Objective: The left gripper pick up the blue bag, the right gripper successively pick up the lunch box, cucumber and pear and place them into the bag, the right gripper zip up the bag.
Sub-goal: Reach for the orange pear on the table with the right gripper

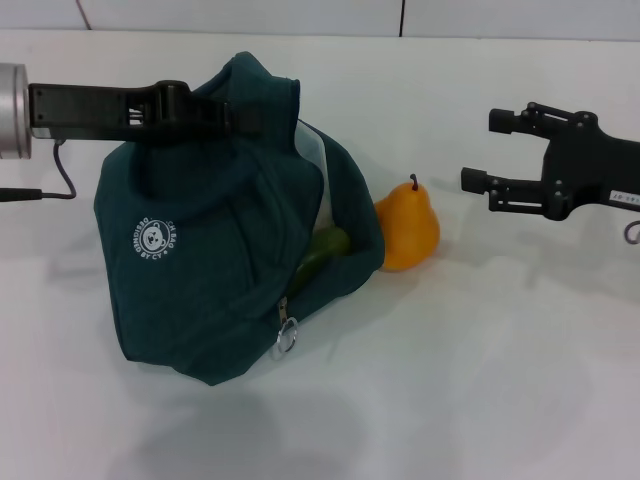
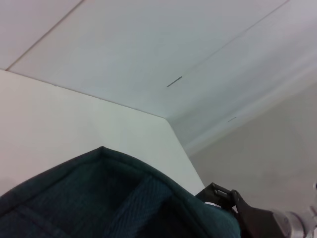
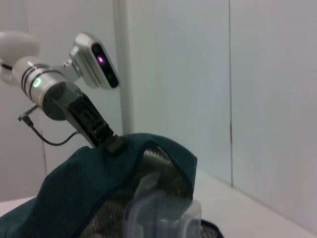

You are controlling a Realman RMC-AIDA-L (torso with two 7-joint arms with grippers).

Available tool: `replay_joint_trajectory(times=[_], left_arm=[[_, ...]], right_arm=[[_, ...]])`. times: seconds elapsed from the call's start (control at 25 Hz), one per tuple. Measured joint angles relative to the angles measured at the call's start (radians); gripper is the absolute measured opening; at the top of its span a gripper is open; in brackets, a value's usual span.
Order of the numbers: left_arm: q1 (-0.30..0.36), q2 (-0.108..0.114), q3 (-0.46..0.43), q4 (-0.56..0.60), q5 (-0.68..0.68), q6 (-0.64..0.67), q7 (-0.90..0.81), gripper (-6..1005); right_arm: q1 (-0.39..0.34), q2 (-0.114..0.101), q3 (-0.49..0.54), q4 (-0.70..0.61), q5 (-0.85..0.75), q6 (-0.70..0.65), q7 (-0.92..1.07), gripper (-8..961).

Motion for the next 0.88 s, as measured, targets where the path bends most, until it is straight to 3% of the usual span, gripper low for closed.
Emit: replay_joint_trajectory(times=[0.28, 0.6, 0.88], left_arm=[[-0.001, -0.001, 0.002, 0.0, 0.0, 0.0, 0.003, 39], [-0.008, -0.002, 0.003, -0.012, 0.0, 0.0, 0.011, 39], [-0.011, -0.002, 0.001, -0.017, 0.0, 0.0, 0.013, 39]], right_arm=[[0.056, 0.002, -0.002, 0.181, 0.08, 0.031, -0.198, 815], [0.152, 0.008, -0.012, 0.362, 0.126, 0.119, -0.269, 813], [0.191, 0.008, -0.039, 0.437, 0.155, 0.151, -0.308, 812]])
